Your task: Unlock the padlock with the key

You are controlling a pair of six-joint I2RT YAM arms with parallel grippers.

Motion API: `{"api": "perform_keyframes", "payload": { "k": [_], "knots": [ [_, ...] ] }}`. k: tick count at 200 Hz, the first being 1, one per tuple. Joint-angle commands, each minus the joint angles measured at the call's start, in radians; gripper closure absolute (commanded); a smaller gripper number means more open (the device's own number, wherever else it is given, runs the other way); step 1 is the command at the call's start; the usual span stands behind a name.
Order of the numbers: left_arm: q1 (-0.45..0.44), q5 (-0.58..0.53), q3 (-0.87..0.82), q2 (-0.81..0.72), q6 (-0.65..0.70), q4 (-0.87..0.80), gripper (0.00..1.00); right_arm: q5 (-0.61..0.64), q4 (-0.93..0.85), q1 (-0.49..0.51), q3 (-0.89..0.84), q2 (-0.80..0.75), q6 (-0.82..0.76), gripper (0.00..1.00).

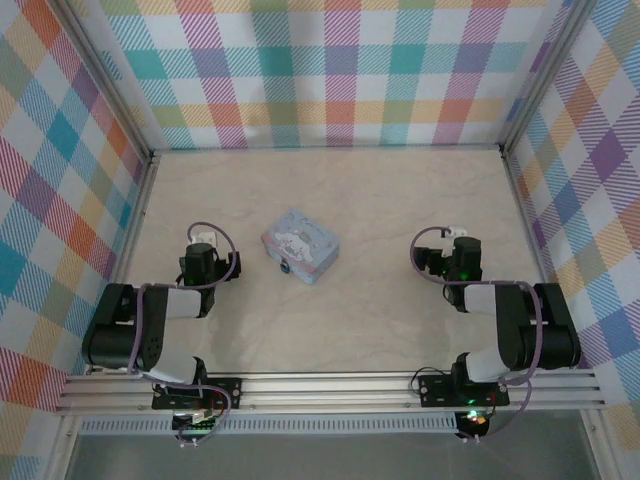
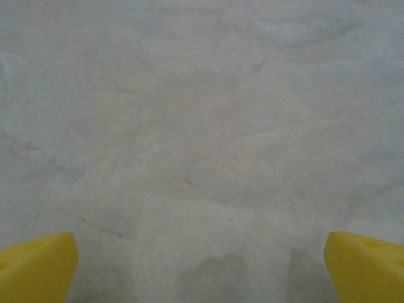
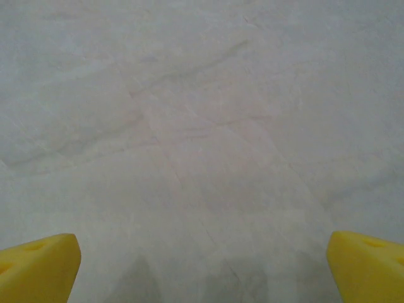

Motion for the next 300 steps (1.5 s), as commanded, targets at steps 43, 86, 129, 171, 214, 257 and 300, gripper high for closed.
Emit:
{"api": "perform_keyframes", "payload": {
  "k": [43,86,129,171,214,257,300],
  "knots": [
    [-0.030,-0.065,0.054,0.067,-0.037,0.215,0.00,-0.078,0.220,-0.019,0.059,0.063,-0.049,0.00],
    [-0.031,-0.065,0.055,0.066,-0.037,0.214,0.00,-0.078,0.220,-0.019,0.059,0.065,-0.049,0.00],
    [-0.031,-0.065,0.055,0.066,-0.038,0.214,0.00,-0.078,0.219,-0.018,0.059,0.063,-0.049,0.00],
    [-0.029,-0.065,0.054,0.066,-0.037,0.214,0.00,-0.078,0.219,-0.019,0.059,0.065,-0.049,0.00],
    [-0.030,-0.064,0.052,0.065,-0.037,0.217,0.00,-0.078,0.222,-0.019,0.057,0.062,-0.049,0.01],
    [-0.029,-0.099,0.193,-0.017,-0.051,-0.090,0.00,-0.060,-0.101,-0.018,0.174,-0.077,-0.045,0.00],
    [-0.027,-0.111,0.294,-0.103,-0.098,-0.262,0.00,-0.083,-0.239,-0.018,0.216,-0.250,0.063,0.00]
  ]
}}
